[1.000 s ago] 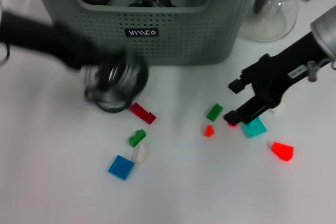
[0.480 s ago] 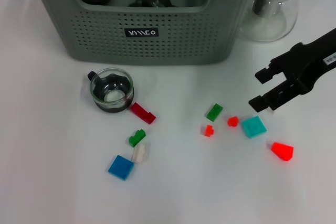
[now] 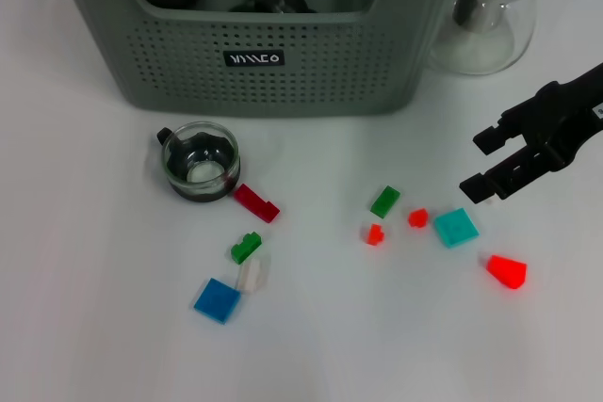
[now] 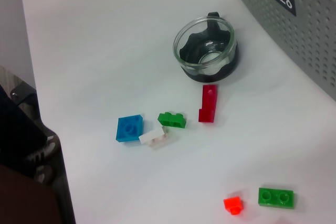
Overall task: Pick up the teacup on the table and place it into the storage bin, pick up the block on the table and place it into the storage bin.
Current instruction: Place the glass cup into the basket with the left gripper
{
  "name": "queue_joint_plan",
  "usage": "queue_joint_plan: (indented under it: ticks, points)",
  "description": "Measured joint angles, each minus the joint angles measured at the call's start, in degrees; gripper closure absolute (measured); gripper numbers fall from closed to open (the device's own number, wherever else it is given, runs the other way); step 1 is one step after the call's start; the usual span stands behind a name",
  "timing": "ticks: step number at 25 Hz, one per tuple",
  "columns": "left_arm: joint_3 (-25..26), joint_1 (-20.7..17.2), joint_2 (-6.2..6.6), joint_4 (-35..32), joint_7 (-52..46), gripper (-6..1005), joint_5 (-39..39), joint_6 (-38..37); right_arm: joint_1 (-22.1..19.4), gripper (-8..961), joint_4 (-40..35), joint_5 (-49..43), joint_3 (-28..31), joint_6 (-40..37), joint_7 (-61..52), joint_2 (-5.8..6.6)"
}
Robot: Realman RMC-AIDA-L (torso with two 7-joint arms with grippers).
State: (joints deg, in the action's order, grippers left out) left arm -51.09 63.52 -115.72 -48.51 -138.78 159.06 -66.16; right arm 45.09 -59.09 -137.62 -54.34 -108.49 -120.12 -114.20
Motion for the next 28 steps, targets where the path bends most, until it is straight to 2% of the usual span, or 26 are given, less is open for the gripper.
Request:
queue_joint_plan:
  ticks: [5, 10, 20, 28]
  points:
    - [-0.47, 2.22, -0.96, 6.07, -0.39, 940, 4.16, 5.06, -0.05, 38, 0.21, -0.03, 0.04, 0.27, -0.09, -0.09]
    - [-4.19, 2.43, -2.03, 8.83, -1.51, 939, 4.54, 8.68, -0.16, 38, 0.34, -0.1, -0.28, 0.61, -0.1, -0.34]
    - [-8.86, 2.11, -3.56, 10.1, -2.2, 937, 4.62, 10.58, -0.2, 39, 1.46, -1.54, -0.29, 1.61, 0.5, -0.72]
    - [-11.22, 2.0, -3.86, 10.15, -1.79, 935, 4.68, 10.7, -0.13, 39, 1.71, -1.6, -0.31, 1.67, 0.56, -0.68]
